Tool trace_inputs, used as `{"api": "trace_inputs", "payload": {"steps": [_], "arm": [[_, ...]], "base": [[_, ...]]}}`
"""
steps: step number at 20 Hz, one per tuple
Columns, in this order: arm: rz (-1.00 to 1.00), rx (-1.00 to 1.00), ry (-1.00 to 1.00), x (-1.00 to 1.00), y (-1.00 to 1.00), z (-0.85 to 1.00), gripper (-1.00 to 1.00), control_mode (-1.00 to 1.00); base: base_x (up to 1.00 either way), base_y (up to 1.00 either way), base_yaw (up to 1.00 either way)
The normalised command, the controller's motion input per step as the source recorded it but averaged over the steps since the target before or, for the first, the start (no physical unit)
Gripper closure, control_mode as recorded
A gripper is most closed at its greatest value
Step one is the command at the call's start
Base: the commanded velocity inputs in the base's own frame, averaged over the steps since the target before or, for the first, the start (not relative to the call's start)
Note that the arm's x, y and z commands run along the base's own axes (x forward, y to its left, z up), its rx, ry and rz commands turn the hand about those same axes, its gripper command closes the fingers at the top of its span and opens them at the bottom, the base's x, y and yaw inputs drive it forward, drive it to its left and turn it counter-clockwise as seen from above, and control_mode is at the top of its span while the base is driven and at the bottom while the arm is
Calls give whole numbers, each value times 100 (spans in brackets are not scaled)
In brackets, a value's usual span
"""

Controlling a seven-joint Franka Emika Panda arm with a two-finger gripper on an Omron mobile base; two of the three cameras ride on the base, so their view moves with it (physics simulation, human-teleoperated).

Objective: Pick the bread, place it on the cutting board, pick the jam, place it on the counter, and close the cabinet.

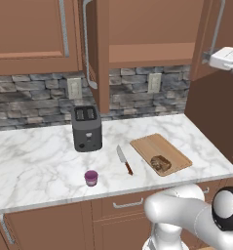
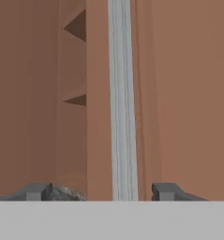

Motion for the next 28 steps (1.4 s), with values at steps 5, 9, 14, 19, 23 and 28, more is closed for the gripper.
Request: {"api": "trace_inputs", "payload": {"steps": [5,9,14,19,23,28], "arm": [[-8,0,-1,27,10,0,-100,-100],[-10,0,-2,26,5,0,-100,-100],[-10,0,-3,30,2,0,-100,-100],[-9,0,-5,33,1,0,-100,-100],[-8,0,-5,35,0,0,-100,-100],[-7,0,-5,40,1,0,-100,-100]], "base": [[0,0,0],[0,0,0],[0,0,0],[0,0,0],[0,0,0],[0,0,0]]}}
